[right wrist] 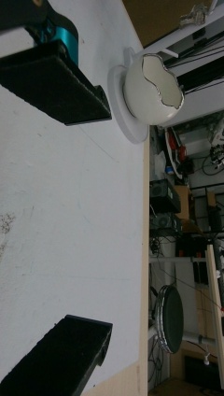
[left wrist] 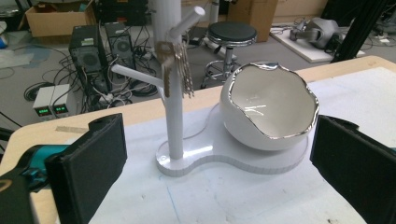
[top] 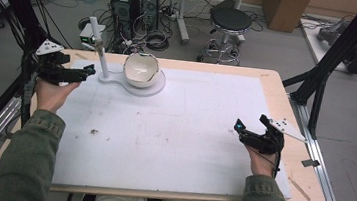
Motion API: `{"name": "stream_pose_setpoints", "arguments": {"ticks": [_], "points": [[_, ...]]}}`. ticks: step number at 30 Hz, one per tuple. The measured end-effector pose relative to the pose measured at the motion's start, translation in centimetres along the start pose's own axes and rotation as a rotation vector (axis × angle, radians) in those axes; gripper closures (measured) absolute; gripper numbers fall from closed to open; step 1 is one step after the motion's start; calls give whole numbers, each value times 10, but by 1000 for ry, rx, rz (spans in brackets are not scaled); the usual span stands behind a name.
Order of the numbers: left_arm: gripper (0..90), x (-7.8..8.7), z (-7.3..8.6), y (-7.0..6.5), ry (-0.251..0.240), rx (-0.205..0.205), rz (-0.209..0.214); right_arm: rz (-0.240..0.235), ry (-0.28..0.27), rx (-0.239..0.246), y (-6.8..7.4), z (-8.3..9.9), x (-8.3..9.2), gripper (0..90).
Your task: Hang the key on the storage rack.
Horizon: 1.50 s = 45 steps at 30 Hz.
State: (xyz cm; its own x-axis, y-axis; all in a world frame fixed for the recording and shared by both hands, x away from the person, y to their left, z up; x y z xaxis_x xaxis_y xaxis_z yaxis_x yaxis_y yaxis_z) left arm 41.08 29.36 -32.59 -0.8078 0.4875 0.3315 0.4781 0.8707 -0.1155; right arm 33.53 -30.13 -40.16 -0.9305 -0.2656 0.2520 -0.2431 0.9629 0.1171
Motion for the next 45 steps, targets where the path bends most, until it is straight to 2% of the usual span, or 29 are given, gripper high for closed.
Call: {"name": "stream_pose_setpoints", "arguments": {"ticks": [8, 13, 17, 20, 28, 30, 38, 45], "points": [[42, 5, 21, -6, -26, 11, -15, -2, 0, 0, 0, 0, 0, 6], [42, 12, 30, -8, -37, 22, -6, 1, -3, -2, 0, 0, 1, 6], [42, 19, 43, -8, -26, 14, -22, 2, -2, -3, 0, 0, 1, 6], [42, 28, 52, -6, -51, 31, -40, -1, -1, -1, 0, 0, 2, 6], [42, 39, 70, -7, -71, 35, -56, 3, 0, 0, 1, 1, 1, 6], [42, 42, 76, -7, -74, 39, -73, 0, 4, -1, 1, 1, 2, 6], [42, 47, 94, -11, -83, 22, -129, 10, -11, -15, 0, 1, 6, 6], [42, 51, 104, -15, -108, 3, -121, 9, -12, -22, -1, 2, 8, 6]]}}
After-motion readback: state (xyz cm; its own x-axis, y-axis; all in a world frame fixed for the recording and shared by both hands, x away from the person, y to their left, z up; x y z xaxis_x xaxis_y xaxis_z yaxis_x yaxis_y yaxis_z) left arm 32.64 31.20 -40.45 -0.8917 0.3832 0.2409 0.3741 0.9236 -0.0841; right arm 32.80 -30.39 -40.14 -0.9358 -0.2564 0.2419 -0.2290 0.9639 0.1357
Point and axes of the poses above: each handheld gripper's, and its own axes: x roughly backward along the jaws, z roughly out of its underside, y roughly to its left, the point moved 1 cm from there along -x, roughly forward along the jaws, and after that the axes turned 9 degrees about z, right-handed, at the moved point
